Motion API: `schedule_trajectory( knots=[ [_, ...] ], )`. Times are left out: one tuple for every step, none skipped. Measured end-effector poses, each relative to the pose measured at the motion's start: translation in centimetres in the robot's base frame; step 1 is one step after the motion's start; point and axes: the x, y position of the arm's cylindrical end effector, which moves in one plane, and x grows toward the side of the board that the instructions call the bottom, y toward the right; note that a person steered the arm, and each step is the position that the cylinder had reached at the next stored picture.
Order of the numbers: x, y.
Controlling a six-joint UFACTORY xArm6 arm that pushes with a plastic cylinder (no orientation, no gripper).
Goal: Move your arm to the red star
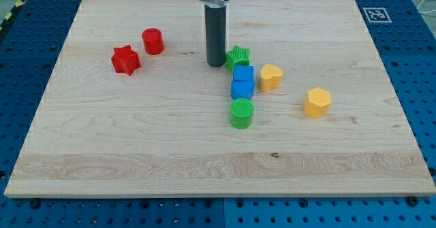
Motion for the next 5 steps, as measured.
schedule_trajectory(
  knots=[
    [0.4, 0.0],
    [1.2, 0.0],
    [1.6, -0.1],
    [1.6, -0.7],
    [1.6, -0.8]
  ],
)
